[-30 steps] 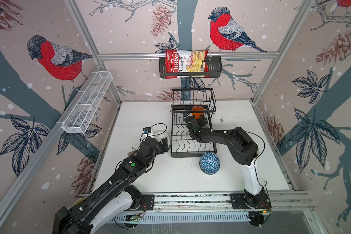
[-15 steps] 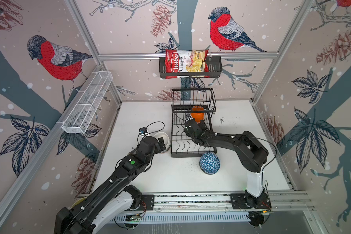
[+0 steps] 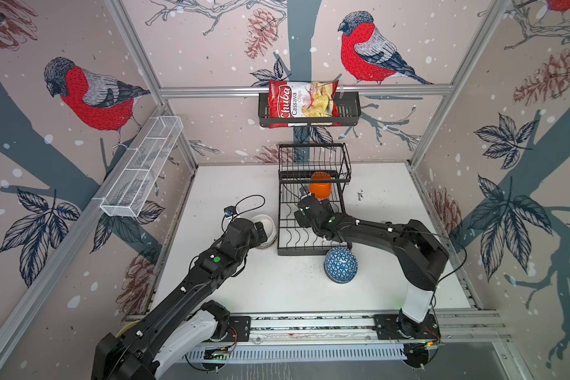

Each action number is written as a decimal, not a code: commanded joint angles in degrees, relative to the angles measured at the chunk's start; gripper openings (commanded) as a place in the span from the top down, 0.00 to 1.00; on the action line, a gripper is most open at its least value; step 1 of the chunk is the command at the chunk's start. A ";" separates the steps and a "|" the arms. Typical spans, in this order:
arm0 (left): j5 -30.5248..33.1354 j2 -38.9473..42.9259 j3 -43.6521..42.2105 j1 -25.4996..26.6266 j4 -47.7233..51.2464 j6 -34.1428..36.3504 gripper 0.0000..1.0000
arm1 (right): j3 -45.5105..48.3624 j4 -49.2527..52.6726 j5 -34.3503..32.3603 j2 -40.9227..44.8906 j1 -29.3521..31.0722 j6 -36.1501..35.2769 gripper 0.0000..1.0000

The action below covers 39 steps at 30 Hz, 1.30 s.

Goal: Load the bowls into the dish rack
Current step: 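Grasp the top white bowl rim with the left gripper and lift it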

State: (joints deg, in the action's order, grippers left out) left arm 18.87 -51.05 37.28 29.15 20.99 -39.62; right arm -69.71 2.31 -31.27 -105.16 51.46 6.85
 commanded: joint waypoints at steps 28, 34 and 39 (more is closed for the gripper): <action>-3.51 -24.56 16.06 -7.35 6.00 24.26 0.29 | 12.64 -0.71 18.45 17.67 0.37 2.55 0.04; -3.59 -27.41 16.12 -7.35 3.17 27.93 0.34 | 13.62 -1.18 18.74 18.24 0.39 2.45 0.04; -4.47 -29.10 17.29 -7.35 2.74 30.53 0.43 | 13.64 -0.96 19.05 18.25 0.39 2.24 0.04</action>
State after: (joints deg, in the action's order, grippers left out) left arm 14.74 -79.66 53.74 21.91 25.50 -11.62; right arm -56.23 3.05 -12.91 -87.35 51.79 9.10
